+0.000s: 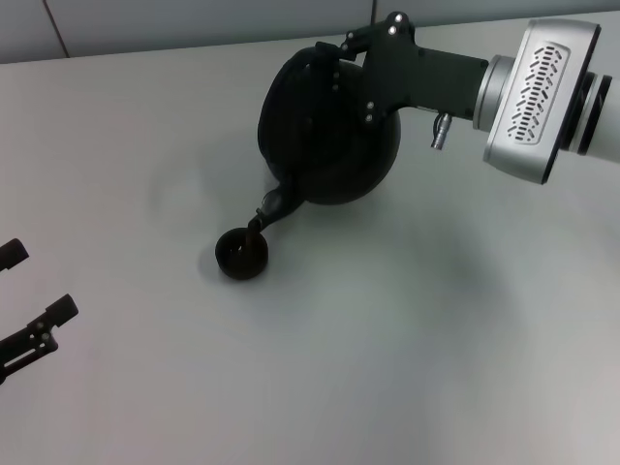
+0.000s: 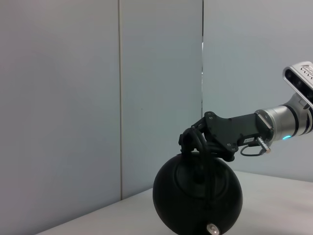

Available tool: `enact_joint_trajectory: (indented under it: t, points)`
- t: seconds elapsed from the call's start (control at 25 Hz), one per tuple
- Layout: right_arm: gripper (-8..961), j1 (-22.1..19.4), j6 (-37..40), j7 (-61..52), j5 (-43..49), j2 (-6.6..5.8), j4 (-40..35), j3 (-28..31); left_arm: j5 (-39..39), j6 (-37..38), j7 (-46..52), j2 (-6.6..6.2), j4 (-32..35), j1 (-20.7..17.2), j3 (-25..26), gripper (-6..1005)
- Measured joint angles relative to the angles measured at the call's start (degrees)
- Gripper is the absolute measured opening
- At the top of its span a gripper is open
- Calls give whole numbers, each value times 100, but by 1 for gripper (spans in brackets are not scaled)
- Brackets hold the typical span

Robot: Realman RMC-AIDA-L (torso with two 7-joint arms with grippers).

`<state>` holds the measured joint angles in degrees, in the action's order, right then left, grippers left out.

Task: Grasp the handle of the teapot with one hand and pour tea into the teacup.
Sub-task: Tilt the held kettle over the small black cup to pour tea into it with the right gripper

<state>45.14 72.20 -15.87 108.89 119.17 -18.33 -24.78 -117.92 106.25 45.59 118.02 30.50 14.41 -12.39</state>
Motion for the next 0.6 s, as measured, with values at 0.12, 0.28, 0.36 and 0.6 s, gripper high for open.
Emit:
enact_joint_trajectory:
  t: [0.12,0.28,0.36,0.6]
  points:
    - [87,23,-7,62,4,0,-4,0,2,0,0,1,-31,0,0,826]
    - [87,50,-41,128,10,2,-4,-3,7,0,-16,1,-85,0,0,826]
    - [87,68,-73,148,12,7,-4,-50,9,0,-17,1,-86,3,0,826]
    - [87,83,-137,133,-1,9,-4,-153,43,0,-18,1,-88,9,0,826]
